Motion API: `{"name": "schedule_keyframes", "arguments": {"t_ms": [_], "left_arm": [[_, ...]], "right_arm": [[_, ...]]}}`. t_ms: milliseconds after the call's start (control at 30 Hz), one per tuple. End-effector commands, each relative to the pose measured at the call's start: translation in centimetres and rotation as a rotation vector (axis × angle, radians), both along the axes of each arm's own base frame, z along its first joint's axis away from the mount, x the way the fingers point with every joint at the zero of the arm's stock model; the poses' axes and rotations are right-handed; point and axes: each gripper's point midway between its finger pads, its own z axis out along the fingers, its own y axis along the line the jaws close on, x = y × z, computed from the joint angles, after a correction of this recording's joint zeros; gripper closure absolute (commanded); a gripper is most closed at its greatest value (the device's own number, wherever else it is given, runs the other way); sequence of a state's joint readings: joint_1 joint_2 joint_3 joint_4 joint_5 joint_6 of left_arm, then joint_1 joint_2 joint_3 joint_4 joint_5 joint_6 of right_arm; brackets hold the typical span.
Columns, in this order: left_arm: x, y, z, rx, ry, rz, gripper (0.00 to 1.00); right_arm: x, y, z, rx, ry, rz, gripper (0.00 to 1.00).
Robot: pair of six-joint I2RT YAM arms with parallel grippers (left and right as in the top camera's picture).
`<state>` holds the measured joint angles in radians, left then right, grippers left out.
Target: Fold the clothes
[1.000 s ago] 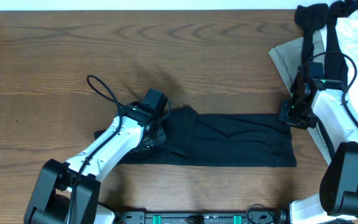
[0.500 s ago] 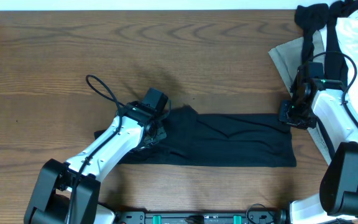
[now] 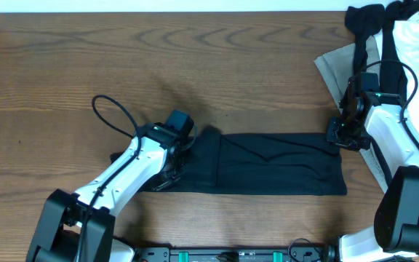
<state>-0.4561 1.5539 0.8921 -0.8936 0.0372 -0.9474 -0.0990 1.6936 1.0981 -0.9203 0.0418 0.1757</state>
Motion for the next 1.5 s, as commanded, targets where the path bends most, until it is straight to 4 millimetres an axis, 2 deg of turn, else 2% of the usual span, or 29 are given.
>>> {"name": "schedule_keyframes", "arguments": {"t_ms": [0,333,433,567,633,700,733,833,933,1033,1167,1333,1400,1467], "left_arm": [[0.0,0.4,0.3,0.02,-0.014,0.054,0.94],[0.4,0.1,0.6,0.003,-0.03,0.027,0.9],[1.7,-0.5,2.2,-0.027,-0.091,-0.045,0.89],[4.4,-0.5,5.5,-0.026,-0.266,-0.079,0.83],[5.9,-0.9,6.8,-0.045,-0.361,-0.14,0.68],[7.3,-1.6,7.9,-0.066,-0.44,-0.204,0.45],[7.9,-2.0,8.2,-0.073,-0.468,-0.227,0.4],[9.3,-2.9,8.5,-0.09,-0.523,-0.272,0.37],[10.9,-5.0,8.2,-0.137,-0.569,-0.372,0.38],[11.7,-7.5,6.9,-0.19,-0.577,-0.456,0.38],[11.9,-10.0,4.5,-0.217,-0.551,-0.513,0.38],[12.1,-13.0,2.6,-0.222,-0.568,-0.66,0.39],[12.0,-13.7,2.0,-0.218,-0.569,-0.708,0.39],[12.1,-13.5,1.2,-0.192,-0.556,-0.71,0.4]], "right_arm": [[-0.1,-0.2,-0.1,-0.002,0.005,-0.008,0.73],[-0.1,-0.2,-0.1,-0.002,0.005,-0.007,0.73],[-0.1,-0.2,-0.1,-0.002,0.004,-0.008,0.73],[-0.1,-0.2,-0.1,-0.002,0.004,-0.008,0.73],[-0.1,-0.2,-0.1,-0.003,0.002,-0.008,0.73],[0.0,-0.2,-0.1,-0.002,0.001,-0.008,0.73],[0.0,-0.2,-0.1,-0.002,0.001,-0.008,0.73],[-0.1,-0.2,-0.2,-0.002,0.003,-0.008,0.73],[-0.2,-0.1,-0.2,0.001,0.005,-0.008,0.73],[-0.2,-0.1,-0.2,0.002,0.005,-0.008,0.73],[-0.2,0.0,-0.2,0.009,0.004,-0.007,0.73],[-0.1,0.0,-0.2,0.009,0.0,-0.007,0.73],[-0.1,0.0,-0.2,0.009,0.0,-0.007,0.73],[-0.1,0.0,-0.2,0.009,0.0,-0.007,0.73]]}}
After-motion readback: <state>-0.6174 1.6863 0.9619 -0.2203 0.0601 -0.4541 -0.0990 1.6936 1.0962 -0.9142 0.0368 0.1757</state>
